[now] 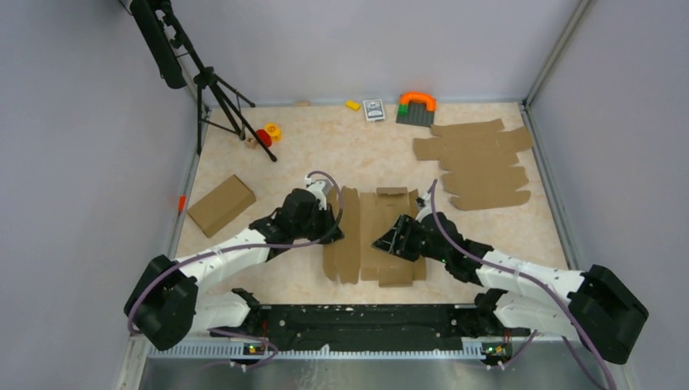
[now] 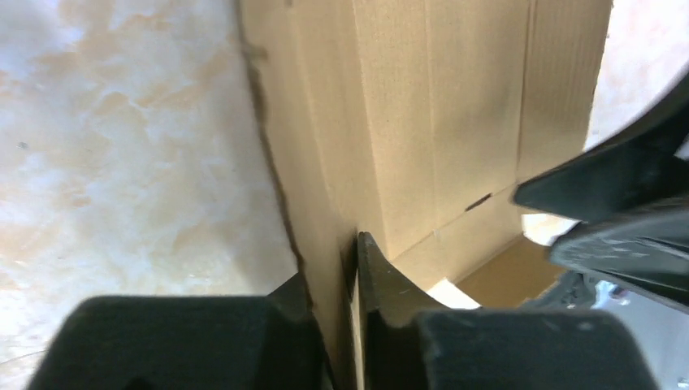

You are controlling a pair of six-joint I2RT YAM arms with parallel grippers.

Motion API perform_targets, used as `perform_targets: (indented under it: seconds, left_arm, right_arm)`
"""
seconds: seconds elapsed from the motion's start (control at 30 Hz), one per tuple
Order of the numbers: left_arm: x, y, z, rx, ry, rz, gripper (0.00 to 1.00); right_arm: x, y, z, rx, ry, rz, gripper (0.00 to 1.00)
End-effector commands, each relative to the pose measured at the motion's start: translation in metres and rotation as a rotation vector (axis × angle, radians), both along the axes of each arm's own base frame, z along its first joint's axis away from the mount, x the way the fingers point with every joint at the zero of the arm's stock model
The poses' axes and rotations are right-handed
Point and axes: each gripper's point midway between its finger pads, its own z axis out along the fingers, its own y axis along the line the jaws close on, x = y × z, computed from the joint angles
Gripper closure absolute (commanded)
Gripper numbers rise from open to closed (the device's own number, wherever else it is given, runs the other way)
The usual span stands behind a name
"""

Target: Fold the paper box

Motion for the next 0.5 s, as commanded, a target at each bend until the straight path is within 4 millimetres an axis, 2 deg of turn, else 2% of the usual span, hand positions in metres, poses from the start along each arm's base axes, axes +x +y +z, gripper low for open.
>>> perform_targets:
  seconds: [0.0,0.1,0.2,0.27,0.37,0.47]
  left_arm:
    - [0.012,0.008,0.003,0.111,-0.004,-0.007,0.79]
    - [0.017,0.018,0.012,0.150,-0.036,0.028,0.57]
    - [0.024,0.033,0.030,0.194,-0.113,0.077,0.43]
    - [0.026,0.050,0.038,0.256,-0.142,0.114,0.33]
    - [0.025,0.062,0.051,0.307,-0.171,0.132,0.29]
    - [0.024,0.061,0.058,0.303,-0.180,0.113,0.29]
  right_arm:
    - [0.000,-0.022,0.004,-0.247,-0.101,0.069,0.45]
    - [-0.002,-0.039,0.002,-0.345,-0.105,0.073,0.45]
    - [-0.003,-0.057,0.007,-0.416,-0.109,0.050,0.45]
    - [-0.002,-0.078,0.009,-0.482,-0.102,-0.014,0.37]
    - [-0.005,-0.115,0.006,-0.555,-0.035,-0.159,0.36]
    - [-0.011,-0.126,0.004,-0.505,0.011,-0.220,0.34]
